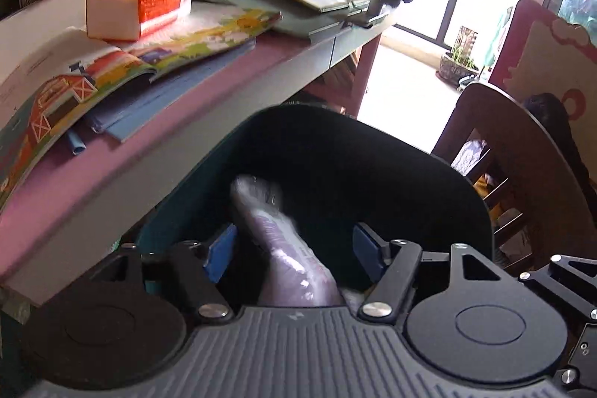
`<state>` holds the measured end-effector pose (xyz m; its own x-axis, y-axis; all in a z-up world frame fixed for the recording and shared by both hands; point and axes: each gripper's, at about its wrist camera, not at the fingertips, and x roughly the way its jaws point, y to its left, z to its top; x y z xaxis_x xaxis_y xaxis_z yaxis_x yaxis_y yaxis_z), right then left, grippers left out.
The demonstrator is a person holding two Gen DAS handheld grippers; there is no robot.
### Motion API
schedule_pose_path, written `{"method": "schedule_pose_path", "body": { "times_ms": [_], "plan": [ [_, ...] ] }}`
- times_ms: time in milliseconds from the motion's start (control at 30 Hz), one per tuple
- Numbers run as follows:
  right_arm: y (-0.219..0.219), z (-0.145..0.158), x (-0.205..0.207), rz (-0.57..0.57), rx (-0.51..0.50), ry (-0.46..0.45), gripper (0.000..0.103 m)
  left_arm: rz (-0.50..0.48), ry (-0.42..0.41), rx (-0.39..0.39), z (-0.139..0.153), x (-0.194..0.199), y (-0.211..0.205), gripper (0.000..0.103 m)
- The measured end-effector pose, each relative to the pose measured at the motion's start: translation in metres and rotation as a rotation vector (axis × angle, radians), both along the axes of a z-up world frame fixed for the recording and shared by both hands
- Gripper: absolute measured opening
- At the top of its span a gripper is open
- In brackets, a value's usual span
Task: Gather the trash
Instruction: 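Carry both items over the green bin and open both tools to drop them, then move both tools back down toward the remaining trash pile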
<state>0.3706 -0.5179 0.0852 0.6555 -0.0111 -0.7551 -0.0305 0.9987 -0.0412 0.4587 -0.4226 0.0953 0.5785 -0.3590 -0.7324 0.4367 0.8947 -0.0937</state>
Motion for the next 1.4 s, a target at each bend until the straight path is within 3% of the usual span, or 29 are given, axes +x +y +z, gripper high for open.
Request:
{"method": "schedule_pose_path", "body": {
  "times_ms": [367, 800, 1167, 1400],
  "plan": [
    [0.004, 0.035, -0.041, 0.01, 0.048, -0.076, 0.056, 0.045, -0.058, -0.032, 0.037, -0.04, 0.046, 0.073],
    [0.07, 0.073, -0.109, 0.141, 0.062, -0.138, 0.059, 0.115, -0.104, -0.009, 0.067, -0.134, 0.136, 0.073],
    [0.15, 0.072, -0.148, 0.282, 0.071, -0.153, 0.06, 0.207, -0.09, 0.0, 0.062, -0.204, 0.226, 0.073],
    [0.219, 0.044, -0.16, 0.415, 0.112, -0.134, 0.06, 0.287, -0.08, 0.012, 0.035, -0.248, 0.297, 0.078]
  ]
}}
